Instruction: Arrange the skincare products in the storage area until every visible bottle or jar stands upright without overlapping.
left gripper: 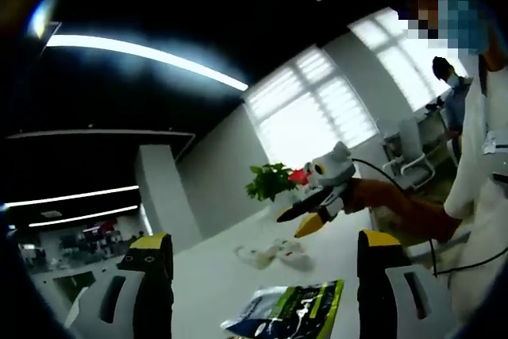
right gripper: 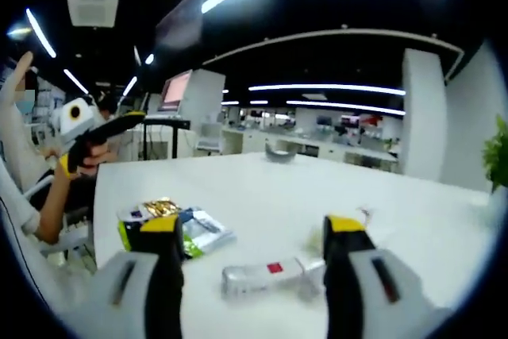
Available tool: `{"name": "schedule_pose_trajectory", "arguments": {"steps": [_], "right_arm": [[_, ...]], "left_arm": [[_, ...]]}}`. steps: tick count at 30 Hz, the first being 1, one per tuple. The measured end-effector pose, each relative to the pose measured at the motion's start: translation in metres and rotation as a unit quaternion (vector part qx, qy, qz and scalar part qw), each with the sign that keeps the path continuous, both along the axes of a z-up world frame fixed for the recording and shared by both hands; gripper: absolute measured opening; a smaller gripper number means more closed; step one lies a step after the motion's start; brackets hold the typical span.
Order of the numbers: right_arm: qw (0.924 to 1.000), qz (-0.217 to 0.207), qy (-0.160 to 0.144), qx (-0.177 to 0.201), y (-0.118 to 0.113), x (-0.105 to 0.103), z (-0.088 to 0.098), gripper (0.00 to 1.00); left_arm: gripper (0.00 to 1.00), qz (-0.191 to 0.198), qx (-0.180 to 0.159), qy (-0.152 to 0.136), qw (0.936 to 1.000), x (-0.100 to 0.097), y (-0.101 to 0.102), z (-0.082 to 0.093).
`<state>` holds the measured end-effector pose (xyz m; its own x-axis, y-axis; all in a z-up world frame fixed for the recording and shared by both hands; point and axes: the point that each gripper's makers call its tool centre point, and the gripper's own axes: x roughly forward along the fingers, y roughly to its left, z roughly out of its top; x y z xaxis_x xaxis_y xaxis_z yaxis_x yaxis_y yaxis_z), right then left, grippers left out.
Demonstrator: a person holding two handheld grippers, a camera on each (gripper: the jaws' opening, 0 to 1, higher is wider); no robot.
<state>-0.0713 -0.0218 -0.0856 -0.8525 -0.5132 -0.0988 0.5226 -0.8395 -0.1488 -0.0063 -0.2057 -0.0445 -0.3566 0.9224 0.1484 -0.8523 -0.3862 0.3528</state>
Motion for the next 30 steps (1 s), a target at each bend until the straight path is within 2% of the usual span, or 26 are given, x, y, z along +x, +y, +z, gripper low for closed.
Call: {"name": "schedule_pose_trajectory", "arguments": {"steps": [4, 8, 11, 14, 15, 18, 22, 24, 26, 30], "right_arm": [[1.0000, 0.005, -0.008, -0.001, 0.000, -0.001, -0.004, 0.72], [0.9999, 0.003, -0.009, -0.004, 0.004, -0.003, -0.004, 0.72], [0.9999, 0.001, -0.007, -0.007, 0.007, -0.003, -0.003, 0.72], [0.9999, -0.001, -0.006, -0.012, 0.011, -0.006, -0.002, 0.72], [0.9999, -0.001, -0.007, -0.013, 0.012, -0.007, -0.003, 0.72], [0.9998, -0.001, -0.014, -0.013, 0.013, -0.010, -0.008, 0.71], [0.9997, -0.002, -0.020, -0.013, 0.016, -0.010, -0.011, 0.71], [0.9998, -0.002, -0.016, -0.011, 0.017, -0.008, -0.009, 0.71], [0.9998, -0.001, -0.011, -0.015, 0.019, -0.005, -0.005, 0.71], [0.9998, -0.001, -0.007, -0.020, 0.024, -0.002, -0.002, 0.71]], "left_arm": [[0.89, -0.003, -0.009, 0.016, 0.9998, 0.006, 0.002, -0.001], [0.87, 0.009, -0.011, 0.025, 0.9996, 0.006, 0.005, 0.002], [0.85, 0.013, -0.004, 0.025, 0.9996, 0.006, 0.008, 0.006], [0.82, 0.034, -0.014, 0.020, 0.9991, 0.004, 0.015, 0.005], [0.81, 0.043, -0.018, 0.033, 0.9984, 0.004, 0.018, 0.006], [0.78, 0.051, -0.020, 0.043, 0.9976, 0.003, 0.024, 0.007], [0.77, 0.057, -0.019, 0.033, 0.9976, -0.004, 0.034, 0.009], [0.75, 0.084, -0.028, 0.025, 0.9958, -0.014, 0.034, 0.007], [0.73, 0.109, -0.028, 0.033, 0.9931, -0.024, 0.033, 0.011], [0.67, 0.117, -0.027, 0.030, 0.9923, -0.034, 0.040, 0.016]]}}
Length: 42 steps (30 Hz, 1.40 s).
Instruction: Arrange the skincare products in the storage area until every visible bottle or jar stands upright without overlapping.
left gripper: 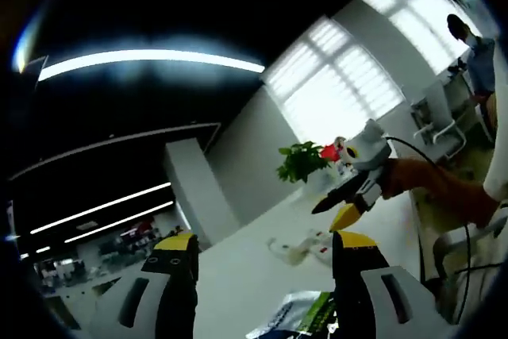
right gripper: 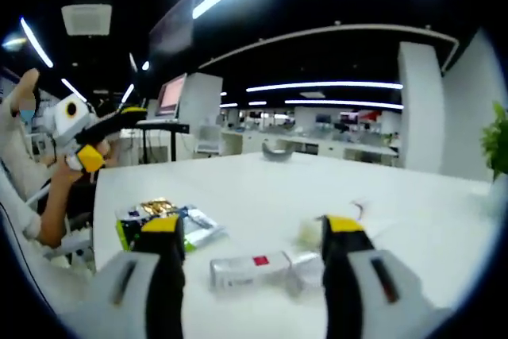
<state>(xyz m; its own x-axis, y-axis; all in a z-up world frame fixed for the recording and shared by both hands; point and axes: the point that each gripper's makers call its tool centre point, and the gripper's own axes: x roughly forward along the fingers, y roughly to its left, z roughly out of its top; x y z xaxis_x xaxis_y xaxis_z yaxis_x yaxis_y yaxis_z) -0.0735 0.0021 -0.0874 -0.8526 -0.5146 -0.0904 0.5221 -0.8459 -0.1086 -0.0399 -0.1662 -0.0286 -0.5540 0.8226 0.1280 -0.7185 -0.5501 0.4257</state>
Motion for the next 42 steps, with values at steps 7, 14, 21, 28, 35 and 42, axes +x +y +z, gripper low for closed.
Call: {"name": "schedule_pose_trajectory", "arguments": {"steps": [7, 14, 21, 28, 35, 42], "right_arm": [[0.9999, -0.015, -0.003, -0.005, 0.016, -0.001, 0.001, 0.71], [0.9998, -0.014, -0.002, -0.013, 0.017, -0.001, 0.004, 0.71], [0.9996, -0.017, -0.004, -0.023, 0.028, -0.002, 0.004, 0.71], [0.9984, -0.036, -0.001, -0.043, 0.056, 0.000, 0.011, 0.71], [0.9974, -0.046, -0.010, -0.055, 0.068, -0.002, 0.008, 0.71], [0.9976, -0.039, -0.017, -0.055, 0.064, -0.004, 0.004, 0.72]], "left_arm": [[0.55, 0.011, 0.007, 0.028, 0.9995, -0.009, 0.014, 0.017], [0.46, 0.019, 0.029, 0.020, 0.9992, -0.024, 0.017, 0.035], [0.45, 0.010, 0.031, 0.006, 0.9995, -0.042, 0.035, 0.040], [0.45, -0.021, 0.025, -0.071, 0.9970, -0.069, 0.064, 0.023], [0.45, -0.021, 0.023, -0.103, 0.9941, -0.088, 0.076, 0.017], [0.45, -0.028, 0.002, -0.142, 0.9895, -0.104, 0.098, 0.013]]}}
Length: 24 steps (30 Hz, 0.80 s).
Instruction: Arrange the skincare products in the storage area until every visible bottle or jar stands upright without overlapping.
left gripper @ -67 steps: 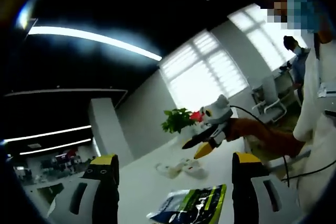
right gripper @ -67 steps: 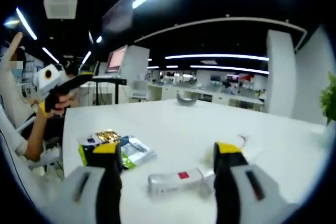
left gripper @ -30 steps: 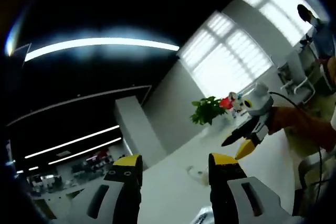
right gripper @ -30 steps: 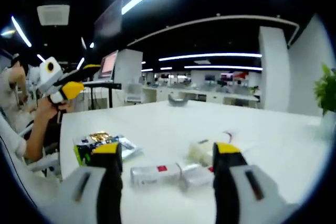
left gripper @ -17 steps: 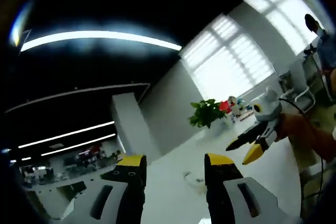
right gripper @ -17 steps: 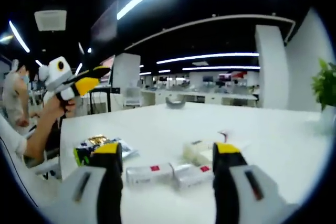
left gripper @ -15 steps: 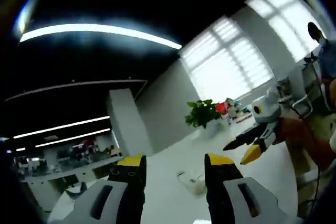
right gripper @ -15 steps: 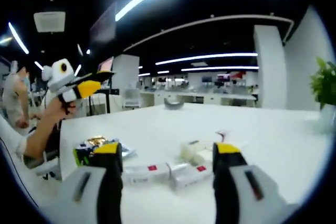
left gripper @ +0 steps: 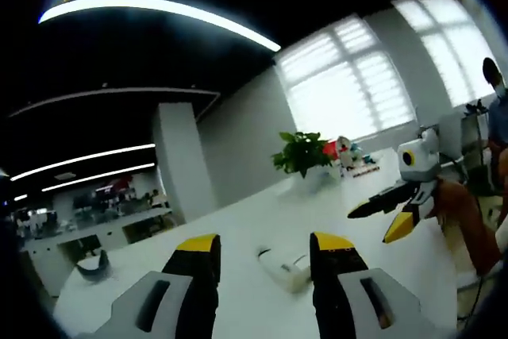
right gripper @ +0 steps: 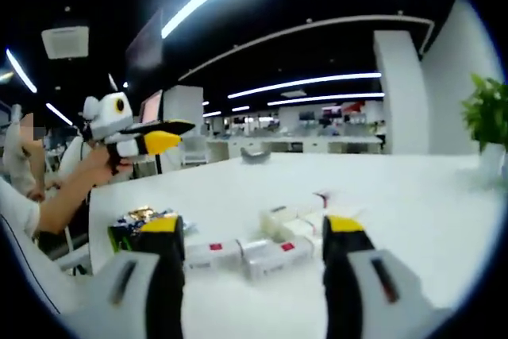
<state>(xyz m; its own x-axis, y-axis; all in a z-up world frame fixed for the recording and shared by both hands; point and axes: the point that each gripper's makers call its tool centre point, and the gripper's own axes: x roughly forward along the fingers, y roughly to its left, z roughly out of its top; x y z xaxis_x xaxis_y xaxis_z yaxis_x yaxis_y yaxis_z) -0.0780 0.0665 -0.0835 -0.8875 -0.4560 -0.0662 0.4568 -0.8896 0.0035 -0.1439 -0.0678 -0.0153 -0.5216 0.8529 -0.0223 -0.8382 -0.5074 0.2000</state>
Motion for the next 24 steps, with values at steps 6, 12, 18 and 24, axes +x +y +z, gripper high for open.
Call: {"name": "schedule_pose_trajectory", "arguments": {"steps": [6, 12, 18, 24], "right_arm": [[1.0000, 0.000, 0.003, -0.003, 0.000, 0.001, 0.002, 0.72], [1.0000, 0.001, 0.004, -0.002, 0.000, 0.002, 0.002, 0.72], [1.0000, 0.005, 0.004, -0.004, -0.003, 0.004, 0.002, 0.72], [0.9999, -0.009, 0.004, 0.013, 0.002, 0.006, 0.003, 0.71]], "left_arm": [[0.46, 0.000, -0.010, -0.004, 0.9999, -0.018, 0.016, 0.001], [0.47, -0.004, -0.019, -0.017, 0.9997, -0.029, 0.030, -0.002], [0.52, -0.010, -0.037, -0.053, 0.9979, -0.043, 0.042, -0.015], [0.57, -0.012, -0.034, -0.060, 0.9976, -0.052, 0.051, -0.022]]}}
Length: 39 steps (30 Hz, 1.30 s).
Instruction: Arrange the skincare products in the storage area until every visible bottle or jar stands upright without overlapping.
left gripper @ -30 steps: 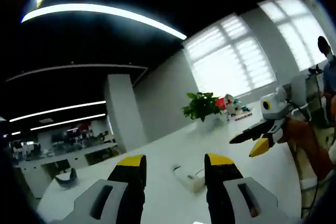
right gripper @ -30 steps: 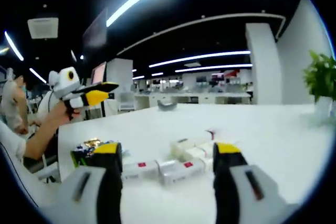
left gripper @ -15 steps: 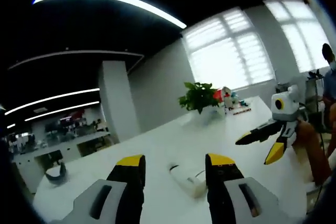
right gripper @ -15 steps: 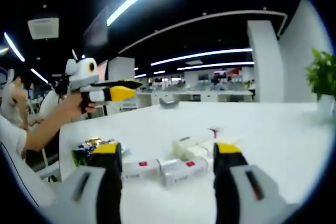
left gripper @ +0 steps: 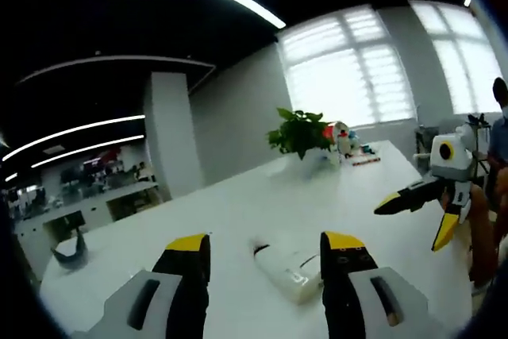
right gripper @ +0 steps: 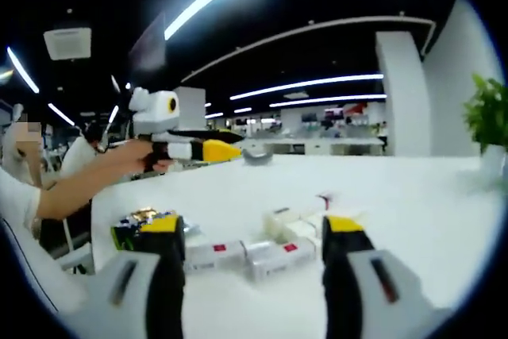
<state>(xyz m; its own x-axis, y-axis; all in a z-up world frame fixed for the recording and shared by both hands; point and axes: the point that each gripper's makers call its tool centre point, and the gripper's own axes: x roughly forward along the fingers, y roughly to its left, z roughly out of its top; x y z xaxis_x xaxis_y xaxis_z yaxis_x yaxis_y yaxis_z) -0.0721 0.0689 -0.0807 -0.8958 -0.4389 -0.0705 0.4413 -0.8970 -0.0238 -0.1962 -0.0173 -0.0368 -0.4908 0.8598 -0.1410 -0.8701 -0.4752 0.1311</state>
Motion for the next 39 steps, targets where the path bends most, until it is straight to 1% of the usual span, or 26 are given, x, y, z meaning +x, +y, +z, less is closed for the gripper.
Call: {"name": "schedule_pose_trajectory", "arguments": {"steps": [2, 4, 5, 6, 8, 10, 12, 15, 16, 17, 18, 19, 22, 25, 26, 28, 30, 35, 37, 39], "right_arm": [[0.9999, -0.010, 0.007, 0.002, 0.005, 0.001, 0.004, 0.71], [0.9999, -0.011, 0.010, -0.002, 0.008, 0.001, 0.006, 0.71], [0.9999, -0.009, 0.011, -0.005, 0.008, 0.001, 0.006, 0.71], [0.9999, -0.008, 0.011, -0.005, 0.008, 0.001, 0.006, 0.71], [0.9999, -0.008, 0.008, -0.006, 0.008, 0.000, 0.005, 0.71], [0.9999, -0.010, 0.008, -0.005, 0.008, 0.000, 0.005, 0.71], [0.9999, -0.009, 0.008, -0.005, 0.009, 0.001, 0.005, 0.71], [0.9999, -0.011, 0.011, -0.004, 0.010, 0.003, 0.007, 0.71], [0.9998, -0.011, 0.013, -0.005, 0.011, 0.003, 0.008, 0.71], [0.9998, -0.011, 0.014, -0.006, 0.011, 0.003, 0.008, 0.71], [0.9998, -0.011, 0.014, -0.007, 0.011, 0.003, 0.009, 0.71], [0.9998, -0.012, 0.015, -0.009, 0.012, 0.004, 0.009, 0.71], [0.9997, -0.013, 0.017, -0.010, 0.013, 0.004, 0.010, 0.71], [0.9997, -0.013, 0.017, -0.011, 0.013, 0.004, 0.010, 0.71], [0.9997, -0.012, 0.017, -0.011, 0.013, 0.004, 0.010, 0.71], [0.9997, -0.011, 0.018, -0.011, 0.013, 0.004, 0.010, 0.71], [0.9997, -0.008, 0.019, -0.011, 0.011, 0.005, 0.011, 0.71], [0.9998, -0.006, 0.016, -0.011, 0.010, 0.003, 0.009, 0.71], [0.9999, -0.005, 0.013, -0.010, 0.010, 0.003, 0.008, 0.71], [0.9999, -0.005, 0.013, -0.009, 0.010, 0.003, 0.007, 0.71]], "left_arm": [[0.57, 0.000, -0.002, -0.005, 1.0000, -0.004, 0.004, -0.003], [0.59, 0.000, -0.011, -0.001, 0.9999, -0.008, 0.007, -0.006], [0.62, 0.000, -0.025, 0.015, 0.9996, -0.010, 0.009, -0.008], [0.65, 0.001, -0.034, 0.025, 0.9991, -0.012, 0.012, -0.009], [0.70, 0.000, -0.037, 0.020, 0.9991, -0.014, 0.018, -0.012], [0.70, -0.003, -0.033, 0.000, 0.9995, -0.018, 0.023, -0.016], [0.71, -0.006, -0.014, -0.031, 0.9994, -0.021, 0.029, -0.019], [0.71, -0.003, 0.001, -0.050, 0.9987, -0.026, 0.036, -0.021], [0.71, -0.003, 0.004, -0.054, 0.9985, -0.024, 0.037, -0.022], [0.71, -0.015, 0.031, -0.069, 0.9970, -0.012, 0.043, -0.020], [0.71, -0.018, 0.039, -0.080, 0.9959, -0.009, 0.045, -0.019], [0.71, -0.025, 0.039, -0.091, 0.9947, -0.002, 0.050, -0.021], [0.71, -0.032, 0.035, -0.081, 0.9955, 0.004, 0.062, -0.021], [0.71, -0.024, -0.001, -0.055, 0.9982, -0.002, 0.067, -0.027], [0.70, -0.024, -0.011, -0.052, 0.9983, -0.005, 0.070, -0.031], [0.69, -0.018, -0.017, -0.054, 0.9982, -0.011, 0.071, -0.036], [0.69, -0.012, -0.017, -0.068, 0.9975, -0.018, 0.073, -0.041], [0.68, -0.009, -0.024, -0.076, 0.9968, -0.023, 0.083, -0.051], [0.67, -0.009, -0.030, -0.075, 0.9967, -0.022, 0.087, -0.054], [0.66, -0.006, -0.039, -0.068, 0.9969, -0.025, 0.090, -0.056]]}}
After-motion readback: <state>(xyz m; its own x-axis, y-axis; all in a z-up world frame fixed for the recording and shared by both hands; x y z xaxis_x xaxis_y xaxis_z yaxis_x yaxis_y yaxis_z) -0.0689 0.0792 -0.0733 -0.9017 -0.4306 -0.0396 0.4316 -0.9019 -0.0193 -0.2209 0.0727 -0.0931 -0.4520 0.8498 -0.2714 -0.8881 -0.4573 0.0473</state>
